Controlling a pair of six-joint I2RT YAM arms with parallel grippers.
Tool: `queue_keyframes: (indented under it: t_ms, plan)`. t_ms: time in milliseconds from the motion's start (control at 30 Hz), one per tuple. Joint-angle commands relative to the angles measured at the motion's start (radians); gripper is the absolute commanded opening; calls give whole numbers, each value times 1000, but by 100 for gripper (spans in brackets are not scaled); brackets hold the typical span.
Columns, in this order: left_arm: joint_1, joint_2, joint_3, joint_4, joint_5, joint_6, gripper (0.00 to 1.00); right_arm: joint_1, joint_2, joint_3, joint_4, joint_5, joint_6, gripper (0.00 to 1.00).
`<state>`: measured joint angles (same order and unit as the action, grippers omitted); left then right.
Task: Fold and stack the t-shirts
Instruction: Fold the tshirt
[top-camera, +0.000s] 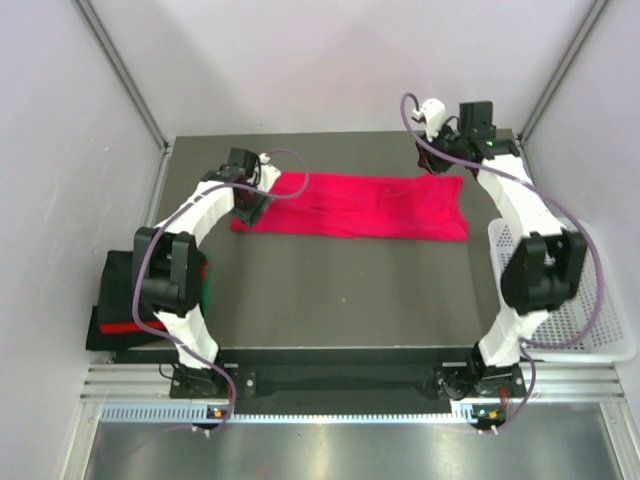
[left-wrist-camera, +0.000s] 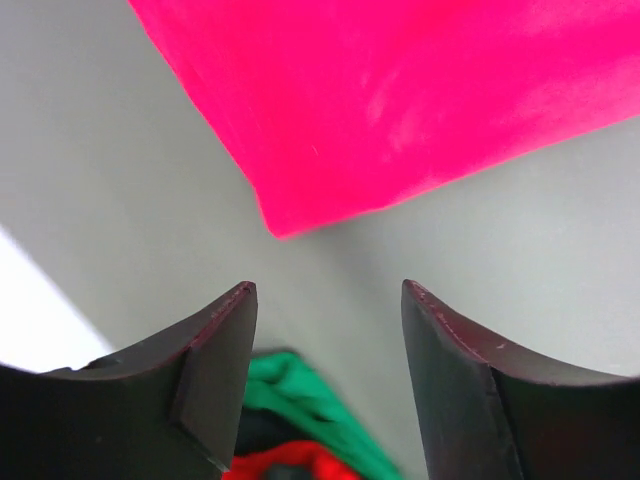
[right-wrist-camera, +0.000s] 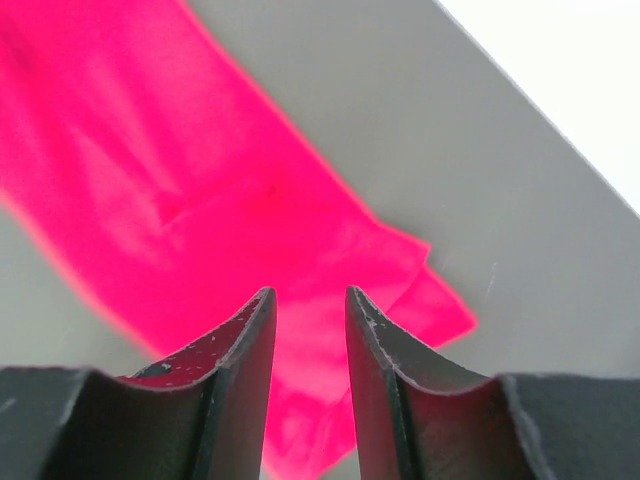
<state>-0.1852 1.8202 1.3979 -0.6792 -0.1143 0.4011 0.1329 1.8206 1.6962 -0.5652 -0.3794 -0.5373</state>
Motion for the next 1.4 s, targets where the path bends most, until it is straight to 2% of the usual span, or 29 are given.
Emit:
queue_keyframes:
  t_ms: [0, 167, 367, 533, 700, 967, 1133, 1367]
  plan:
    - [-34, 0, 4, 91, -47, 244, 65, 2, -165, -150, 27, -64, 10, 35]
    - [-31, 137, 111, -16, -30, 356, 63, 5, -320, -314, -10, -102, 16, 36]
    - [-30, 258, 254, -89, -34, 390, 63, 7, -382, -325, -99, -102, -12, 36]
    - [-31, 341, 325, -171, -38, 390, 60, 5, -412, -345, -105, -119, -4, 36]
    - [-30, 349, 297, -209, -65, 393, 58, 7, -412, -359, -107, -115, -9, 36]
    - [-25, 191, 153, -66, -107, 407, 63, 5, -423, -394, -79, -127, 11, 36]
    - [-16, 160, 136, -109, -88, 400, 63, 7, -434, -406, -84, -128, 14, 36]
    - [-13, 221, 136, -114, -84, 421, 63, 7, -440, -420, -78, -130, 23, 37]
